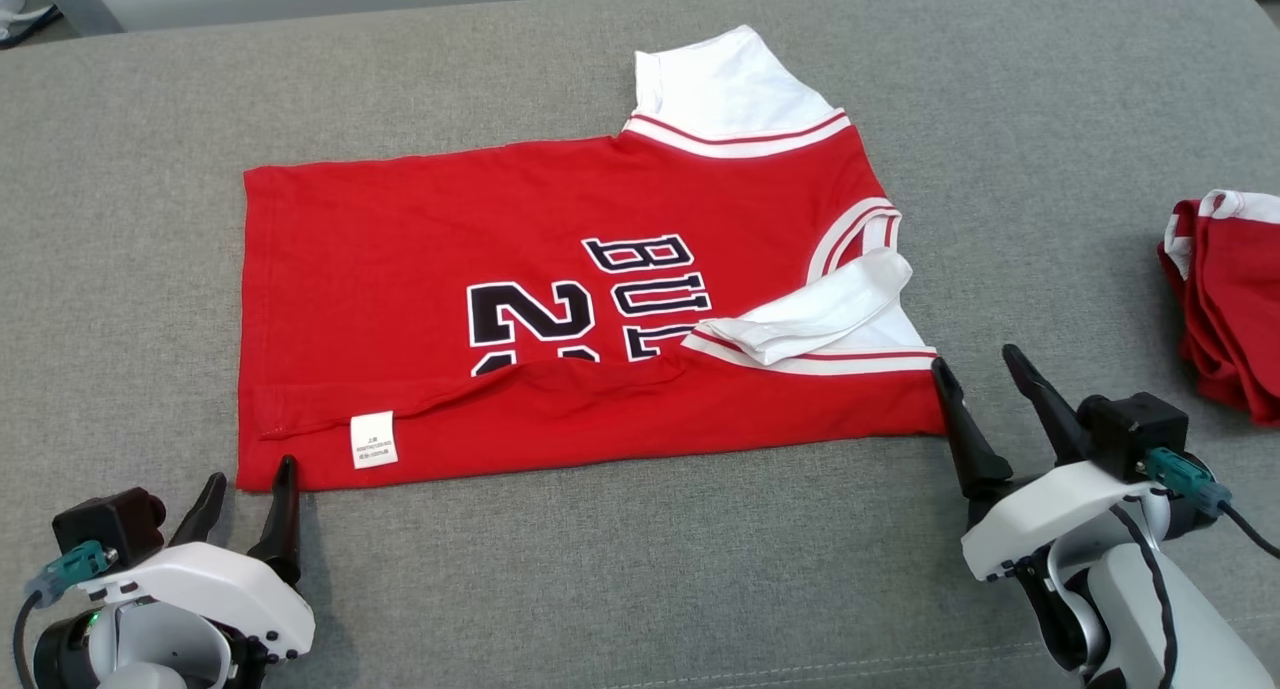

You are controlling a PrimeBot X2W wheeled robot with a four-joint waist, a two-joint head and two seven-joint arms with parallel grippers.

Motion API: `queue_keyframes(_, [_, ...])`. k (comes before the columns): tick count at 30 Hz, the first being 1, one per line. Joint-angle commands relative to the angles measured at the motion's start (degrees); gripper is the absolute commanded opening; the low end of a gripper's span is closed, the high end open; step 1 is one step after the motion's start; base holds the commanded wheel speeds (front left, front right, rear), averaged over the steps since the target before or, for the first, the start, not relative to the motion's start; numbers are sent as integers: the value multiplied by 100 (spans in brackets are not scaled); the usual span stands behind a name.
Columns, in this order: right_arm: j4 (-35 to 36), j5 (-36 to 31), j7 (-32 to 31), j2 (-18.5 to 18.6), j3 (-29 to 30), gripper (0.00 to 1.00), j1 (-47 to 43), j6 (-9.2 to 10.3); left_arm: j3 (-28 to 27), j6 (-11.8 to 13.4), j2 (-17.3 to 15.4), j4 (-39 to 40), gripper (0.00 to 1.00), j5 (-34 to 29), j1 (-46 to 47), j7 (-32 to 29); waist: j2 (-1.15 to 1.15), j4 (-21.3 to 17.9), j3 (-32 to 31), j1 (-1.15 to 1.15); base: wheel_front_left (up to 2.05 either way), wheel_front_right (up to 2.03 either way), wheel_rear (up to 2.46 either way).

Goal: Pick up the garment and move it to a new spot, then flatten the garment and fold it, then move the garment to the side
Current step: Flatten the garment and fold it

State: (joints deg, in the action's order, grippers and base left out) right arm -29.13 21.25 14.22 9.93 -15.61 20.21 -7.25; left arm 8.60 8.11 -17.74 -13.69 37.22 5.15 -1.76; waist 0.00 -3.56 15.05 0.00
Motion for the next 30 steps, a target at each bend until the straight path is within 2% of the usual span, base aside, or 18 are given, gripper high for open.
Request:
queue_keyframes(1, [51, 52, 67, 68, -146, 100, 100, -24, -237, -28, -167, 78, 100, 43, 246, 18, 0, 4, 26, 0, 0, 0, 0])
queue_keyframes(14, [-872, 495, -232, 104, -934, 100, 562, -24, -206, -319, -72, -487, 100, 456, 554, -289, 0, 18, 222, 0, 0, 0, 0])
queue_keyframes(15, [-926, 543, -279, 116, -978, 100, 589, -24, -201, -339, -63, -504, 81, 489, 560, -321, 0, 20, 229, 0, 0, 0, 0])
queue_keyframes(16, [-970, 606, -318, 121, -1011, 55, 613, -24, -184, -342, -72, -515, 41, 483, 567, -339, 0, 23, 235, 0, 0, 0, 0])
queue_keyframes(17, [-1010, 675, -362, 127, -1044, 33, 637, -24, -184, -349, -62, -525, 0, 508, 573, -356, 0, 28, 242, 0, 0, 0, 0])
queue_keyframes(18, [-1042, 730, -391, 139, -1076, 4, 660, -24, -189, -371, -40, -534, 0, 561, 571, -389, 0, 34, 247, 0, 0, 0, 0])
queue_keyframes(19, [-1068, 793, -423, 149, -1102, 0, 671, -24, -185, -387, -33, -540, 0, 592, 574, -419, 0, 44, 250, 0, 0, 0, 0])
queue_keyframes(24, [-1009, 1209, -569, 252, -1203, 0, 678, -24, -231, -483, -3, -431, 0, 780, 542, -491, 0, 97, 262, 0, 0, 0, 0])
queue_keyframes(30, [-397, 1852, -927, 628, -1287, 0, 453, -24, -331, -408, -105, 61, 0, 875, 292, -586, 0, 183, 270, 0, 0, 0, 0])
